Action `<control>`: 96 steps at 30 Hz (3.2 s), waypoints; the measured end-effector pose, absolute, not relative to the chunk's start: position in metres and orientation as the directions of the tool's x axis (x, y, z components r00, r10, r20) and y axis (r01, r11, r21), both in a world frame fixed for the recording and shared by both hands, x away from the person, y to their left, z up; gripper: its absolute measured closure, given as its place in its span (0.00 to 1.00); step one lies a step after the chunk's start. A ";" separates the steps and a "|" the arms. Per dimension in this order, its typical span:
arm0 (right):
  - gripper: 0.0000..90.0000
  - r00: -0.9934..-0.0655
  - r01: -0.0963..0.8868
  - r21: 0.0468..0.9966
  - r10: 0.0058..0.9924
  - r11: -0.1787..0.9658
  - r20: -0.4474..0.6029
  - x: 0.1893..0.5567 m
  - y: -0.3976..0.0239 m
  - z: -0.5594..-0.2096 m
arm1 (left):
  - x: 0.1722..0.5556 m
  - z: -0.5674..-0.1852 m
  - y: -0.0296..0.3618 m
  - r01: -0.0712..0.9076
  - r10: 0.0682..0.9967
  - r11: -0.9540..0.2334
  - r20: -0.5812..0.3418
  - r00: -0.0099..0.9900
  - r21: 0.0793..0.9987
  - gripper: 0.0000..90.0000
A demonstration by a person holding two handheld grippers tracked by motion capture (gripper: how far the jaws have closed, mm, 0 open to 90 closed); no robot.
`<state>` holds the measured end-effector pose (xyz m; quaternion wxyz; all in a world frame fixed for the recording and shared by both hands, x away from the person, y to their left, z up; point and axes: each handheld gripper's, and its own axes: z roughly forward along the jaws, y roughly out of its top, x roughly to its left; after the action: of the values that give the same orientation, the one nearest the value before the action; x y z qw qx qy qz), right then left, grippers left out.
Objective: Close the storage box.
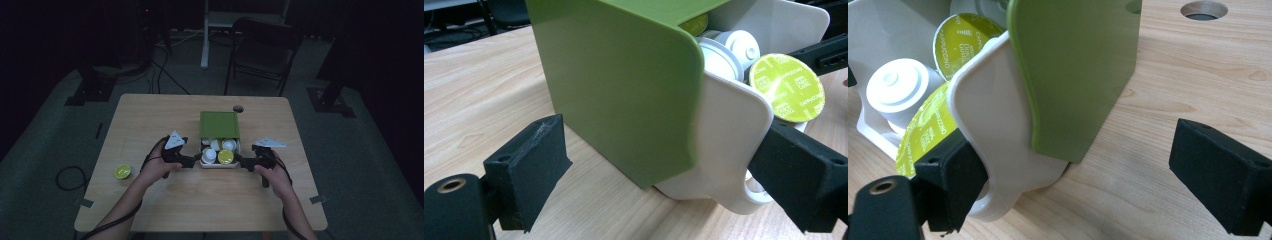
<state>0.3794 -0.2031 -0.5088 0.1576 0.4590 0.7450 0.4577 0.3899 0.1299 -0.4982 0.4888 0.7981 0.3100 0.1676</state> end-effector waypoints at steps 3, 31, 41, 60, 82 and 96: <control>0.12 -0.525 0.540 0.827 0.831 0.159 0.183 0.382 -0.202 -0.509 | 0.392 -0.498 0.129 0.331 0.663 -0.329 -0.034 0.748 0.884 0.12; 0.12 -0.501 0.539 0.829 0.848 0.149 0.174 0.394 -0.200 -0.511 | 0.403 -0.498 0.128 0.328 0.679 -0.334 -0.016 0.734 0.884 0.11; 0.12 -0.491 0.542 0.827 0.854 0.147 0.171 0.398 -0.199 -0.511 | 0.407 -0.499 0.127 0.332 0.690 -0.324 -0.019 0.724 0.886 0.11; 0.12 -0.465 0.551 0.824 0.868 0.132 0.172 0.404 -0.196 -0.514 | 0.411 -0.500 0.125 0.331 0.716 -0.312 -0.009 0.698 0.890 0.11; 0.12 -0.468 0.523 0.842 0.870 0.132 0.154 0.397 -0.192 -0.507 | 0.397 -0.492 0.125 0.362 0.710 -0.256 -0.080 0.700 0.896 0.11; 0.12 -0.472 0.502 0.855 0.869 0.126 0.150 0.393 -0.198 -0.504 | 0.393 -0.490 0.137 0.379 0.732 -0.249 -0.083 0.677 0.891 0.11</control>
<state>0.3934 -0.1975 -0.5040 0.1986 0.4739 0.7234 0.4611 0.3933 0.1371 -0.4896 0.4954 0.7700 0.3606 0.1779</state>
